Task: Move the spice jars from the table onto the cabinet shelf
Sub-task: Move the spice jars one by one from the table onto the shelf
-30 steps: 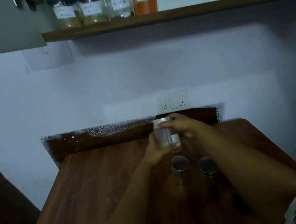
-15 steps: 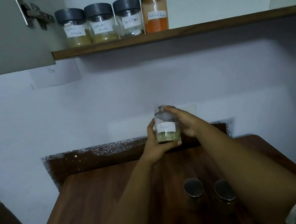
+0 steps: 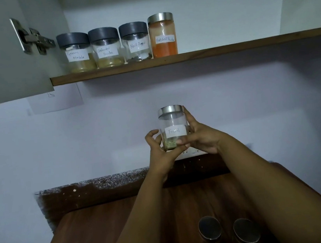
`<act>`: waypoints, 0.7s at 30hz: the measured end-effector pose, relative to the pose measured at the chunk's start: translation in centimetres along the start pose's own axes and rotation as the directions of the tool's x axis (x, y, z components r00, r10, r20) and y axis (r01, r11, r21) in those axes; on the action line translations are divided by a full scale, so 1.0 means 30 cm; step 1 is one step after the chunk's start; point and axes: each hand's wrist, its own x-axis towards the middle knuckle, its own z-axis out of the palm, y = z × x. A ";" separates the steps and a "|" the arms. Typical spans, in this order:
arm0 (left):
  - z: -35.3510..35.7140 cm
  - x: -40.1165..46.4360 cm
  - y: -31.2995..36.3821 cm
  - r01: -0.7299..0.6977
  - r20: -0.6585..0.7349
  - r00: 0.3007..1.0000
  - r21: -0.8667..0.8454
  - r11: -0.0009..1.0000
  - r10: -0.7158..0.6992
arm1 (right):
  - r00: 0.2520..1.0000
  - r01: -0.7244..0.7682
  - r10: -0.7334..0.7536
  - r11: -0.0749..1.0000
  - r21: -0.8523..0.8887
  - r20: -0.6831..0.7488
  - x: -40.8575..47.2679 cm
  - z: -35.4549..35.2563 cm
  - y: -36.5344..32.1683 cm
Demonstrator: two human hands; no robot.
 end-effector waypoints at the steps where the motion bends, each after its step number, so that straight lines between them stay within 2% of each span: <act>1: 0.002 0.008 0.020 -0.025 0.025 0.999 0.025 0.999 0.024 | 1.000 0.019 -0.019 0.999 -0.035 -0.001 -0.011 -0.009 -0.020; 6: -0.006 0.053 0.168 -0.074 0.219 0.973 -0.021 0.997 0.077 | 0.991 0.127 -0.132 0.981 -0.146 -0.024 -0.072 -0.054 -0.168; 10: 0.041 0.097 0.317 -0.194 0.225 0.956 0.011 0.981 0.187 | 0.952 0.271 -0.296 0.932 -0.240 -0.074 -0.114 -0.078 -0.318; 13: 0.104 0.157 0.412 -0.287 0.199 0.937 -0.031 0.958 0.287 | 0.904 0.359 -0.418 0.860 -0.363 -0.095 -0.134 -0.105 -0.463; 18: 0.209 0.295 0.573 -0.457 0.180 0.868 -0.076 0.886 0.463 | 0.840 0.423 -0.536 0.739 -0.525 -0.078 -0.132 -0.166 -0.693; 20: 0.239 0.349 0.633 -0.531 0.187 0.833 0.004 0.847 0.521 | 0.843 0.423 -0.534 0.731 -0.535 -0.064 -0.106 -0.201 -0.761; 21: 0.251 0.375 0.653 -0.562 0.185 0.821 0.098 0.821 0.540 | 0.851 0.408 -0.520 0.741 -0.533 -0.071 -0.088 -0.223 -0.787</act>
